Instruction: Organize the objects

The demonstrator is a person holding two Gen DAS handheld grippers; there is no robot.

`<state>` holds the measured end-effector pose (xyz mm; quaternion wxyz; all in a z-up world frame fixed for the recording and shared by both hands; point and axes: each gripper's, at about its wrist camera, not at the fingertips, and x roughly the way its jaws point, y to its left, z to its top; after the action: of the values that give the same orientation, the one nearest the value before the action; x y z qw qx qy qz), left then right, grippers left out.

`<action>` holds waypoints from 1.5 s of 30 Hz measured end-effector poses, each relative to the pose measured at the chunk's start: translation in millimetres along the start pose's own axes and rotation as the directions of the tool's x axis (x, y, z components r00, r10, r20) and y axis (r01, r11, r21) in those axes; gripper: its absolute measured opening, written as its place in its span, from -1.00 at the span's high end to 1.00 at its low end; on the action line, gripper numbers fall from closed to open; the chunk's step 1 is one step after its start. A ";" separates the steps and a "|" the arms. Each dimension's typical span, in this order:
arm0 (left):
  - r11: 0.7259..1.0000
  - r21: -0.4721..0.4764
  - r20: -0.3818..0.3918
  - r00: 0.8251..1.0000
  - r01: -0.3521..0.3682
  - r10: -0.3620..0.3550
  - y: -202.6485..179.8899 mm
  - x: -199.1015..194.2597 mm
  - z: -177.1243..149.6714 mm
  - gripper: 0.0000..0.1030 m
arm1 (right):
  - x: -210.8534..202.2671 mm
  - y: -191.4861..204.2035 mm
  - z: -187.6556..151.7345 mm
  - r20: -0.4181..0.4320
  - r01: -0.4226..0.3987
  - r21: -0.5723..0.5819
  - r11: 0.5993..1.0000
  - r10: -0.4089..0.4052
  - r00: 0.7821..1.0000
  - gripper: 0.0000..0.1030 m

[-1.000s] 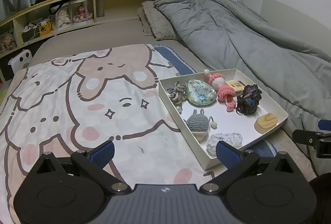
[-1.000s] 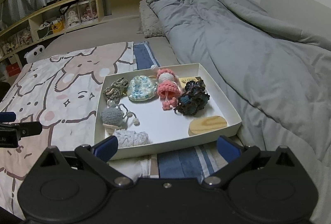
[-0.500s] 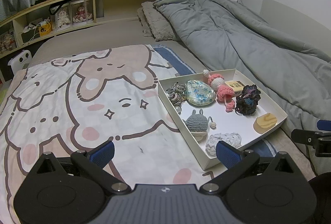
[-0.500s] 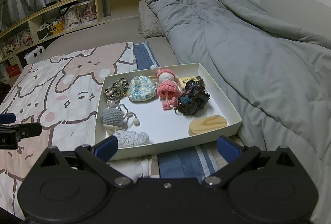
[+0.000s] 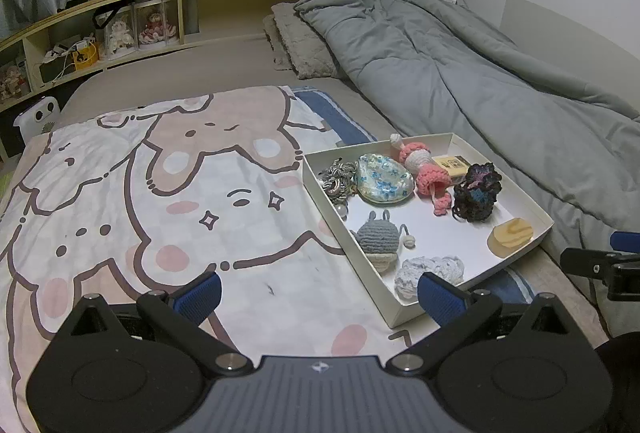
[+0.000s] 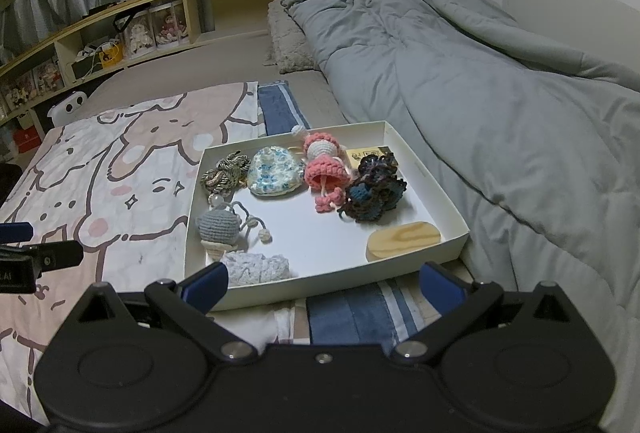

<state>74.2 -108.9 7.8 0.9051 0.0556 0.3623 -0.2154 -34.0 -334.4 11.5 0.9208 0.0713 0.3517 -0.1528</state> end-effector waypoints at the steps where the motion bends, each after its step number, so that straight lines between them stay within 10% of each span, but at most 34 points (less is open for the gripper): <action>1: 1.000 0.000 0.000 1.000 0.000 0.000 -0.2 0.0 0.0 -1.00 | -0.1 -0.1 -0.2 0.000 -0.001 0.002 1.000 0.001 1.000 -1.00; 45: 1.000 -0.002 -0.001 1.000 0.001 -0.001 -0.6 0.6 -0.3 -1.00 | -0.6 0.5 -0.3 -0.003 -0.008 0.016 1.000 0.008 1.000 -1.00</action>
<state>74.2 -109.7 7.2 0.9050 0.0547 0.3628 -0.2153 -34.5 -333.7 11.7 0.9203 0.0801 0.3516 -0.1518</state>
